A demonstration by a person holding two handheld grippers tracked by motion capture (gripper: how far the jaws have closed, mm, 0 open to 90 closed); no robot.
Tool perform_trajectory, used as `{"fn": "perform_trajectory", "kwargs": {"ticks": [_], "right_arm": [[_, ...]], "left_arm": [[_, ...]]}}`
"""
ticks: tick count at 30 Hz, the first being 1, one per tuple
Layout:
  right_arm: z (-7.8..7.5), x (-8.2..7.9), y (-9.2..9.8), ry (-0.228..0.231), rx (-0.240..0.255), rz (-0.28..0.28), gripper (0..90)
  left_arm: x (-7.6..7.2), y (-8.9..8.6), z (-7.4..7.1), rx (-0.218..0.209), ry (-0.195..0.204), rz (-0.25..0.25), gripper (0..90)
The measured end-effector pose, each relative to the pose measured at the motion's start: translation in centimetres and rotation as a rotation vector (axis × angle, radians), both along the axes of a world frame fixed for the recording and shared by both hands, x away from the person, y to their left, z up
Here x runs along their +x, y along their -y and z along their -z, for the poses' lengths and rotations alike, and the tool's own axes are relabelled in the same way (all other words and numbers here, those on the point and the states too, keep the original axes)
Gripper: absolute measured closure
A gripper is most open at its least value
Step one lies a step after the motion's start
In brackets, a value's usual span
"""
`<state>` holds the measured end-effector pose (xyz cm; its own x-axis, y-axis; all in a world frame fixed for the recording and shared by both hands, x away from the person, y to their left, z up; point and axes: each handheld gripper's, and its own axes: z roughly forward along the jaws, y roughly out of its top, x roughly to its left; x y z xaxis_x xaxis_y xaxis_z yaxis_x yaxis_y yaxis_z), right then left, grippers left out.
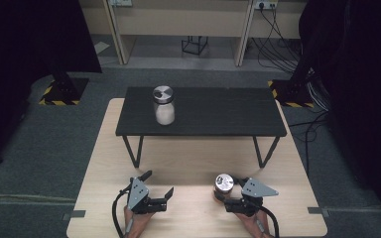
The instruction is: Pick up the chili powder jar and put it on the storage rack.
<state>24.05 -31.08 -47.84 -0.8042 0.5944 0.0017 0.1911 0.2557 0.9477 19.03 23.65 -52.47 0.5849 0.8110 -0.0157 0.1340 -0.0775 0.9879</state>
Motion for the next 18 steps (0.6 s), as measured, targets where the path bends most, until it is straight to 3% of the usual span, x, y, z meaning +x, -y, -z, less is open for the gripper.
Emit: {"fn": "perform_trajectory", "kwargs": {"ticks": [13, 18], "right_arm": [[-0.7, -0.7, -0.7, 0.002, -0.036, 0.033, 30.9], [-0.9, -1.2, -0.4, 0.016, -0.014, 0.037, 31.0]], "left_arm": [[0.0, 0.0, 0.0, 0.001, 0.0, 0.0, 2.6], [0.0, 0.0, 0.0, 0.001, 0.0, 0.0, 2.6]]}}
